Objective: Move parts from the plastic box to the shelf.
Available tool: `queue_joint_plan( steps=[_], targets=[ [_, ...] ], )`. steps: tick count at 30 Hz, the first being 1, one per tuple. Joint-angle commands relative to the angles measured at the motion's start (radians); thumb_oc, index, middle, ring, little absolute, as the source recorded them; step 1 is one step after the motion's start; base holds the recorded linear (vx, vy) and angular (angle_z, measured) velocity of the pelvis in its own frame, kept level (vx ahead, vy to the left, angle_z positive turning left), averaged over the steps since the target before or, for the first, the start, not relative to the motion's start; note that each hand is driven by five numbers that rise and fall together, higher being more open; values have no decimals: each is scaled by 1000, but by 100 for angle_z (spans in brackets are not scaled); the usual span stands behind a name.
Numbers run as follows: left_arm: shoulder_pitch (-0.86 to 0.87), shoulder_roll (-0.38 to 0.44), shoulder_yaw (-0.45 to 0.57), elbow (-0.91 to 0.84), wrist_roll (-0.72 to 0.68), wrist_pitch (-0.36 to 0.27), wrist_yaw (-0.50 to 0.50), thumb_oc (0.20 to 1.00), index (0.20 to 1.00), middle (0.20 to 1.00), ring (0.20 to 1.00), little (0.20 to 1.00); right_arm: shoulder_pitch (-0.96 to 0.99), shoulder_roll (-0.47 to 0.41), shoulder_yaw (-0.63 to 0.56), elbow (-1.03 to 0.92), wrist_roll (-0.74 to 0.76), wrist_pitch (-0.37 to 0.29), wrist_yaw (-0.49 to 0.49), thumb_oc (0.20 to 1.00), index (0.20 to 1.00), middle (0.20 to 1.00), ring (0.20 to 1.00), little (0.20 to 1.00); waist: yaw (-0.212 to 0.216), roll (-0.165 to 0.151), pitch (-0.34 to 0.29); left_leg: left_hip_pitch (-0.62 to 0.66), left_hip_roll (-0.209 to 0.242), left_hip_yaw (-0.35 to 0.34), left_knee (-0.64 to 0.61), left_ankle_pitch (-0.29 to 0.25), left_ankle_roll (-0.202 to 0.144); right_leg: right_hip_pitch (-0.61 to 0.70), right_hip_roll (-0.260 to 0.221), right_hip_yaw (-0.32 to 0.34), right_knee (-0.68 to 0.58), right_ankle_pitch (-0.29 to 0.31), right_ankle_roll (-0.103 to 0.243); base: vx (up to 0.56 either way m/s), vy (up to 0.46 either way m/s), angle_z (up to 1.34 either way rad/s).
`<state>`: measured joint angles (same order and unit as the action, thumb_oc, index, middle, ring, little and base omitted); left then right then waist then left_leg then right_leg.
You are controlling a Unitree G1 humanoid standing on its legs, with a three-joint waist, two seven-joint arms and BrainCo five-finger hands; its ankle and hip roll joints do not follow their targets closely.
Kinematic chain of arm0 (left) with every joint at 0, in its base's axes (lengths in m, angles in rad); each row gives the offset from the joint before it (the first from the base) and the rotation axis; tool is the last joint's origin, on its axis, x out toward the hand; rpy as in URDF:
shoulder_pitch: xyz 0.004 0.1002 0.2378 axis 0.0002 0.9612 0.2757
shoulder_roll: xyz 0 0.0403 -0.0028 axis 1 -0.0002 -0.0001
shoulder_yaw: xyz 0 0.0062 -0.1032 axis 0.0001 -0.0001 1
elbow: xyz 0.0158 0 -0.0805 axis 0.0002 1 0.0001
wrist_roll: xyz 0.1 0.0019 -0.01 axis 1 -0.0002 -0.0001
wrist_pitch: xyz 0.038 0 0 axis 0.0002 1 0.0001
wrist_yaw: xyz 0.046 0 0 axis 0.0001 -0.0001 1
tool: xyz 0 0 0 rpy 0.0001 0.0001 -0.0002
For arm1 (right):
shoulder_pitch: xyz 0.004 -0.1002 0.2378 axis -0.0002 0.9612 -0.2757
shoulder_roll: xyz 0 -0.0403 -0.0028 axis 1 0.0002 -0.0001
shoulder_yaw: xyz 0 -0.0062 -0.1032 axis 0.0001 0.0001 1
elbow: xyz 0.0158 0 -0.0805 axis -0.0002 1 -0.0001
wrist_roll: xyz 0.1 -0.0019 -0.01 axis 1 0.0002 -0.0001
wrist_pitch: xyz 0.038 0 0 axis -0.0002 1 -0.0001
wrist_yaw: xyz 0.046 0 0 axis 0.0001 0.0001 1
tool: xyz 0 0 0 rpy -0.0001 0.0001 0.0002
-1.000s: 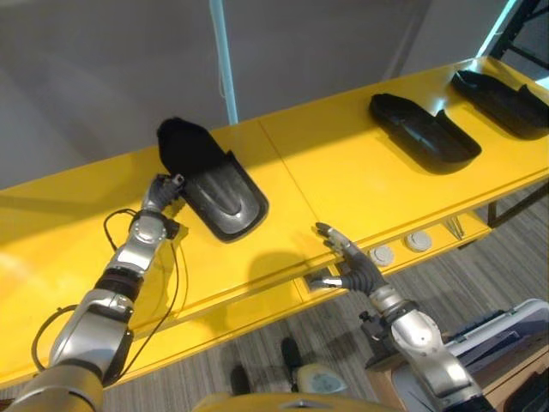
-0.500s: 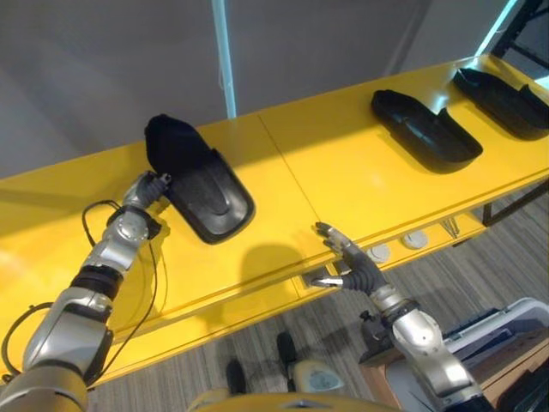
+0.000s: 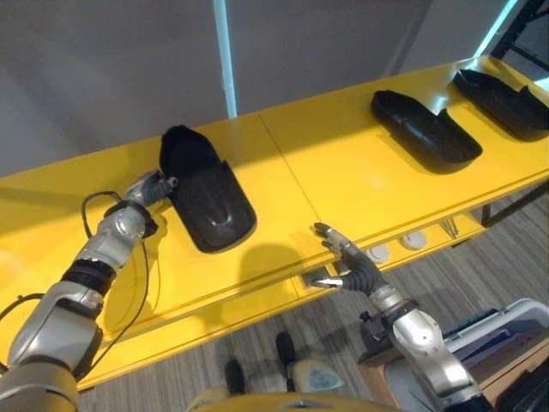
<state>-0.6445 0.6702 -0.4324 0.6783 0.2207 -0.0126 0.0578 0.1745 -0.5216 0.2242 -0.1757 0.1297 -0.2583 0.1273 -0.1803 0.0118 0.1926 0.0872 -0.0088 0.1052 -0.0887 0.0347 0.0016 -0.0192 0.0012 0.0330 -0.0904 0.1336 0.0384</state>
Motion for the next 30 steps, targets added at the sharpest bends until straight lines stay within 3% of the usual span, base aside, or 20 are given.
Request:
queue_joint_plan(
  steps=[1,10,11,12,13,30],
  targets=[
    [-151,54,-16,41,37,-49,5,200,200,200,200,200,2,-6,-32,-32,40,-52,9,1000,1000,1000,1000,1000,14,0,-45,38,73,-3,1,-99,-53,107,-57,-11,3,-167,86,0,0,0],
    [-212,41,-86,120,93,-64,-11,200,200,200,200,200,-4,-18,-20,-27,49,-52,13,1000,1000,1000,1000,1000,4,7,-40,41,73,3,1,-102,-55,105,-59,-9,3,-168,88,0,0,0],
    [-219,37,-89,134,96,-63,-7,435,435,435,435,435,-6,-19,-18,-27,48,-52,13,1000,1000,1000,1000,1000,3,8,-40,41,73,3,1,-103,-54,105,-59,-9,3,-168,88,0,0,0],
    [-219,37,-89,134,96,-63,-7,435,435,435,435,435,-6,-19,-18,-27,48,-52,13,1000,1000,1000,1000,1000,3,8,-40,41,73,3,1,-103,-54,105,-59,-9,3,-168,88,0,0,0],
    [-229,28,-92,149,96,-62,0,1000,1000,1000,1000,1000,-8,-22,-17,-28,49,-52,11,1000,1000,1000,1000,1000,2,9,-38,40,73,3,1,-102,-54,104,-59,-9,3,-166,89,0,0,0],
    [-208,13,-32,149,132,-76,161,1000,1000,1000,1000,1000,0,-26,-10,-18,80,-65,5,1000,1000,1000,1000,1000,2,10,-58,57,72,6,1,-112,-55,118,-62,-13,3,-173,87,0,0,0]
  ],
)
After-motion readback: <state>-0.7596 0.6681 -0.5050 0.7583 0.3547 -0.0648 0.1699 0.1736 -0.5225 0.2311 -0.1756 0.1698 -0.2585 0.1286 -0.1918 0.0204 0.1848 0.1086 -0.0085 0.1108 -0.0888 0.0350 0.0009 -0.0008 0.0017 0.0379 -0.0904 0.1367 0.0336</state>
